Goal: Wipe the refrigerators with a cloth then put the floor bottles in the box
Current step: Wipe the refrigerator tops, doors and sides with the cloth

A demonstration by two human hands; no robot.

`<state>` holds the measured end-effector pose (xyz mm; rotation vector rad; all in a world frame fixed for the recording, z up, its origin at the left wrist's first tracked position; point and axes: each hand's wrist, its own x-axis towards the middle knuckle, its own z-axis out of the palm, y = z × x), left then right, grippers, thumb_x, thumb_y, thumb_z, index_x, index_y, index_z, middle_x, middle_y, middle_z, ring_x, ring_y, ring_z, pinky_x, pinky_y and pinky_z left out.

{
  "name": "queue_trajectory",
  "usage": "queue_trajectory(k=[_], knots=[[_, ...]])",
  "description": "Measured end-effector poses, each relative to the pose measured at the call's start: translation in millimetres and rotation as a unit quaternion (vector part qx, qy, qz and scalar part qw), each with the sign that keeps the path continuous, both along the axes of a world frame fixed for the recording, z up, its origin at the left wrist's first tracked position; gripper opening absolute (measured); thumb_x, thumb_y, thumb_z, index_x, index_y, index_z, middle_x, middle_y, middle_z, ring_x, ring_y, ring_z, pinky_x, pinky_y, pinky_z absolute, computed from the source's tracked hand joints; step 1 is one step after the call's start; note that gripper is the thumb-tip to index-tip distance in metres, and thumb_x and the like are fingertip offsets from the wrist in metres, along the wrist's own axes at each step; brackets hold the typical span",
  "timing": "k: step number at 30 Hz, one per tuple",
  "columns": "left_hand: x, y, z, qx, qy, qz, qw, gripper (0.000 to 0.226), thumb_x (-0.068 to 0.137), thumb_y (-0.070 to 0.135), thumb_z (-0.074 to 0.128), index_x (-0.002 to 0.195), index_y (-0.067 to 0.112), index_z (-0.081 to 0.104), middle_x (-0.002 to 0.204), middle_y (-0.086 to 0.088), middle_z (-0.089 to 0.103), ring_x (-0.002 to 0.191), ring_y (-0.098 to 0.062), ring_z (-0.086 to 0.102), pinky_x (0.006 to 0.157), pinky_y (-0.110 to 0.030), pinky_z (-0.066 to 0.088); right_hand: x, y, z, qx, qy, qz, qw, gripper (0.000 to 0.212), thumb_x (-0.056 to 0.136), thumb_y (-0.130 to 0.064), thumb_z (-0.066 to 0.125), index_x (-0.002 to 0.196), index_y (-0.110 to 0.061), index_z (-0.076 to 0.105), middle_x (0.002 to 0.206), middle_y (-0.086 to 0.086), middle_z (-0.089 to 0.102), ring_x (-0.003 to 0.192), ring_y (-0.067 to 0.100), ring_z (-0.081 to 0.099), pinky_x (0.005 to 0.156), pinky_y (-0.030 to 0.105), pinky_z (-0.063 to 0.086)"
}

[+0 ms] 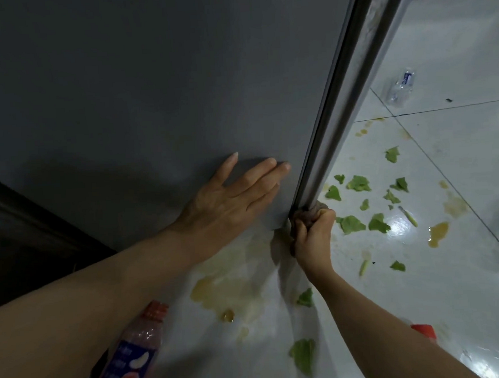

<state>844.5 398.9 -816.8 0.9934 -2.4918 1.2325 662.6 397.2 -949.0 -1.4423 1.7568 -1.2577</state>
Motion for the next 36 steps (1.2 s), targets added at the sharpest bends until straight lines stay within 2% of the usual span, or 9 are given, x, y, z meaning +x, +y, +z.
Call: queue_trajectory(k=[4,8,12,17,21,25,28,31,36], knots=[[-0.9,8.1,3.8,0.021,-0.046,0.034,0.998,0.04,0.091,0.011,0.045,0.131,0.016,0.054,0.15,-0.003,0.037,0.136,-0.019,0.038,0.109,-0.051,0.026,-4.3,-0.3,4.3,0.047,0.059,-0.009,0.997,0.026,0.083,0.004,0.052,0.088,-0.012,0.032,0.097,0.005,0.035,0.085,0.019,0.037,0.071,0.028,0.033],[-9.2,24.9,20.5,0.085,-0.104,0.086,0.987,0.044,0.085,0.023,0.051,0.128,0.026,0.057,0.152,0.002,0.032,0.138,-0.017,0.034,0.109,-0.047,0.029,-8.5,-2.7,11.7,0.221,0.095,-0.002,0.971,0.022,0.086,-0.001,0.051,0.104,-0.006,0.038,0.109,0.017,0.046,0.093,0.031,0.048,0.07,0.035,0.036],[-13.7,38.1,29.5,0.201,-0.135,0.153,0.958,0.064,0.084,0.014,0.004,0.145,0.011,0.025,0.158,-0.011,-0.006,0.145,-0.028,-0.003,0.103,-0.053,-0.019,-5.6,10.8,23.7,0.18,0.119,-0.025,0.976,0.021,0.085,-0.002,0.051,0.104,-0.004,0.042,0.107,0.019,0.05,0.094,0.035,0.05,0.069,0.036,0.038],[-3.3,44.8,32.8,0.262,-0.125,0.161,0.943,0.052,0.093,0.009,0.017,0.145,0.005,0.017,0.157,-0.014,-0.011,0.144,-0.031,-0.011,0.096,-0.048,-0.03,-15.8,23.6,54.5,0.112,0.149,-0.01,0.982,0.025,0.081,0.002,0.051,0.1,-0.011,0.044,0.107,0.01,0.053,0.095,0.027,0.05,0.069,0.042,0.047],[-5.6,50.1,37.5,0.32,-0.115,0.169,0.925,0.052,0.093,0.007,0.013,0.144,0.005,0.02,0.157,-0.015,0.003,0.145,-0.03,-0.003,0.111,-0.051,-0.013,-26.1,30.0,91.3,0.175,0.197,0.012,0.965,0.024,0.084,-0.005,0.052,0.103,-0.014,0.041,0.111,0.008,0.05,0.094,0.025,0.051,0.069,0.042,0.049],[-8.8,64.7,71.7,0.315,-0.048,0.15,0.936,0.053,0.081,0.013,0.024,0.113,0.022,0.066,0.131,0.0,0.057,0.125,-0.016,0.05,0.103,-0.04,0.041,-34.7,53.0,140.8,0.249,0.228,0.025,0.941,0.027,0.084,-0.012,0.054,0.108,-0.012,0.041,0.116,0.008,0.047,0.1,0.027,0.051,0.074,0.043,0.05],[-11.8,79.0,101.0,0.379,-0.051,0.174,0.907,0.04,0.087,0.011,0.04,0.126,0.013,0.051,0.138,-0.008,0.044,0.13,-0.023,0.039,0.108,-0.045,0.029,-42.1,71.7,189.7,0.282,0.246,0.059,0.926,0.028,0.087,-0.012,0.051,0.112,-0.01,0.038,0.12,0.01,0.044,0.102,0.028,0.05,0.074,0.04,0.048],[-16.2,90.1,157.8,0.397,-0.028,0.191,0.897,0.041,0.062,0.016,0.074,0.102,0.013,0.067,0.111,-0.008,0.064,0.104,-0.024,0.061,0.091,-0.042,0.046,-47.0,86.6,245.4,0.296,0.257,0.076,0.917,0.029,0.088,-0.012,0.052,0.114,-0.01,0.037,0.119,0.012,0.043,0.101,0.031,0.052,0.076,0.043,0.049],[-18.7,111.0,248.7,0.488,-0.013,0.235,0.84,0.06,0.078,0.013,0.055,0.134,0.015,0.034,0.138,-0.006,0.038,0.126,-0.025,0.036,0.099,-0.039,0.027,-52.0,105.8,348.1,0.304,0.26,0.082,0.913,0.031,0.089,-0.015,0.052,0.116,-0.011,0.037,0.12,0.011,0.041,0.088,0.026,0.052,0.071,0.039,0.049]])
